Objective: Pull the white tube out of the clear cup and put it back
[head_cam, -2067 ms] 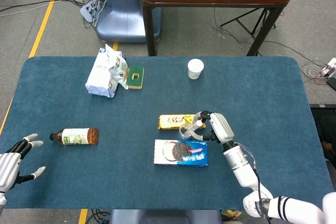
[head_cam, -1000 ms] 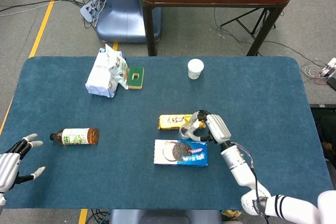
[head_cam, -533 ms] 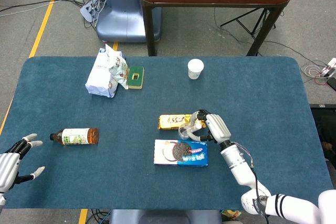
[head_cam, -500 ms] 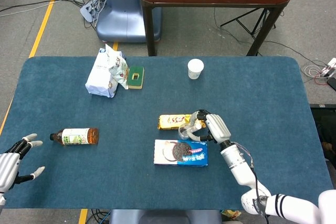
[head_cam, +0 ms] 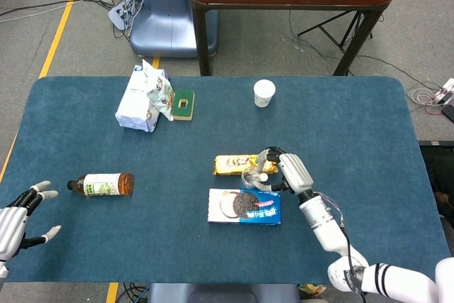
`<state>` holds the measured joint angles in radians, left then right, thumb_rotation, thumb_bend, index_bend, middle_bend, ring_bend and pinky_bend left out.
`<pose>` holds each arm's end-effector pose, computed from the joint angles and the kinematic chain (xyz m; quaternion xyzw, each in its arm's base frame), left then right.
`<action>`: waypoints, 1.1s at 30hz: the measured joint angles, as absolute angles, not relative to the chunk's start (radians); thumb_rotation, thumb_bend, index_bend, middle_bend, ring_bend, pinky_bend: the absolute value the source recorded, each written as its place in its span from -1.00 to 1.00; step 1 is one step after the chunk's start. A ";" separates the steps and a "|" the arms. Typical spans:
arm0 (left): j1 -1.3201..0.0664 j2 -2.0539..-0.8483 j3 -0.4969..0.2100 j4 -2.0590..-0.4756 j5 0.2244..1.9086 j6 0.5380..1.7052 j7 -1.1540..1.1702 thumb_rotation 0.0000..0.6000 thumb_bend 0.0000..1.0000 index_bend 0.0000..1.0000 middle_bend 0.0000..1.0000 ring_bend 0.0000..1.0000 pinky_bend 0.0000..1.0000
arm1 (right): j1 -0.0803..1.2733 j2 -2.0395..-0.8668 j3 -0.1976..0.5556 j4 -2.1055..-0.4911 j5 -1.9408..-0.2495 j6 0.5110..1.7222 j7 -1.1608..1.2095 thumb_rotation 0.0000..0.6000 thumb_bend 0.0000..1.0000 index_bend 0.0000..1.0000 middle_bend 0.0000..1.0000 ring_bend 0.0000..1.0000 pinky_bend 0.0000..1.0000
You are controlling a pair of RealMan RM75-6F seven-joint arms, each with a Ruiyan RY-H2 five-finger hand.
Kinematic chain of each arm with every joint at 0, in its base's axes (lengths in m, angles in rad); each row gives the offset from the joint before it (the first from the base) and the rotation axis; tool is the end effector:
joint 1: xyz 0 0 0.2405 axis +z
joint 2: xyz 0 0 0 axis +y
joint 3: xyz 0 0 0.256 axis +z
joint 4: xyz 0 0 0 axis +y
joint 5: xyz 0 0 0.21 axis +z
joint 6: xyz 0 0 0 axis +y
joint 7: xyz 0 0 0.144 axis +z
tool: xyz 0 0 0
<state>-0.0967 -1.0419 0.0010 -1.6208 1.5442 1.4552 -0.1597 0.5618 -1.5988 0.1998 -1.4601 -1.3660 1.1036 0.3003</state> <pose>-0.3136 0.1738 0.1702 -0.6032 -0.4263 -0.3996 0.5430 -0.1643 -0.3126 -0.0081 0.5782 -0.5400 0.5395 0.2881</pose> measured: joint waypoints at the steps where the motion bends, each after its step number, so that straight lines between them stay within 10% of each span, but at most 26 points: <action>1: -0.097 -1.042 0.001 -1.621 1.544 1.455 -0.158 1.00 -0.59 -0.44 -0.69 -0.59 -0.21 | 0.561 -1.594 0.200 -1.466 -1.368 1.106 0.300 1.00 -0.50 0.09 -0.18 -0.50 -0.34; 33: -0.094 -1.056 0.018 -1.647 1.586 1.468 -0.082 1.00 -0.59 -0.44 -0.69 -0.59 -0.20 | 0.403 -1.105 0.101 -1.870 -1.425 1.266 -0.274 1.00 -0.50 0.09 -0.18 -0.51 -0.34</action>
<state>-0.0940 -1.0564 0.0183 -1.6472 1.5863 1.4682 -0.0817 0.4033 -1.1049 0.1011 -1.8699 -1.4248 1.2665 -0.2738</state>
